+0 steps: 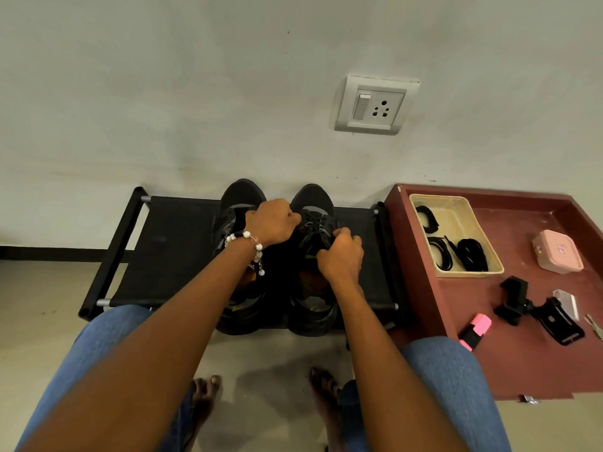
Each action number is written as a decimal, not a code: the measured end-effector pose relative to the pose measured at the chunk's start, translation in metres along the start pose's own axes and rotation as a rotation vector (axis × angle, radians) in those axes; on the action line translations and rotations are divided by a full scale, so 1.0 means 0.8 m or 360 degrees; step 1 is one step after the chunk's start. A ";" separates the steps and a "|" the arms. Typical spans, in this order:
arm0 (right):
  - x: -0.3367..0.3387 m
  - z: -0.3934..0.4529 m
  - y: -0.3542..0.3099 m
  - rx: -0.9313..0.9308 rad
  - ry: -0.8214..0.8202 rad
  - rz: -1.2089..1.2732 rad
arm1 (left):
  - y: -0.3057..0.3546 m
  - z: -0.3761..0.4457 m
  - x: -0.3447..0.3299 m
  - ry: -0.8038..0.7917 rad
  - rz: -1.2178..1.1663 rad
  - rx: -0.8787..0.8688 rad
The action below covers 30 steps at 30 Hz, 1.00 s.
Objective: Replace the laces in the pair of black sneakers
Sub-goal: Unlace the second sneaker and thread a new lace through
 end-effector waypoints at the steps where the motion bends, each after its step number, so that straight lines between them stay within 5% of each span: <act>1: 0.000 0.000 0.000 -0.0003 -0.0014 0.0004 | -0.002 0.001 0.000 -0.0065 -0.0132 0.0036; 7: 0.017 0.007 -0.006 -0.0091 -0.0288 0.0180 | 0.009 -0.009 0.043 0.0144 -0.1446 0.0147; 10: 0.041 0.008 -0.022 0.0033 -0.0231 0.0383 | 0.018 -0.014 0.076 0.0205 -0.1788 0.0075; 18: 0.055 -0.027 -0.091 0.0614 -0.0448 0.1297 | 0.062 -0.034 0.090 -0.0122 -0.2241 -0.0048; 22: 0.067 -0.025 -0.089 0.0510 -0.0435 0.1307 | 0.066 -0.031 0.086 -0.0116 -0.2351 0.0001; 30: 0.135 0.016 -0.031 0.0226 -0.0190 0.1024 | -0.001 0.002 0.069 0.0293 -0.2288 0.0354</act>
Point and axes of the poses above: each hand's wrist, its own z-axis towards the middle knuckle, its own x-axis out of the back of the hand, y = z × x, the point moved 4 cm from there along z, towards the middle knuckle, and after that the axes turned 6 degrees about -z, right-handed, at the moved point
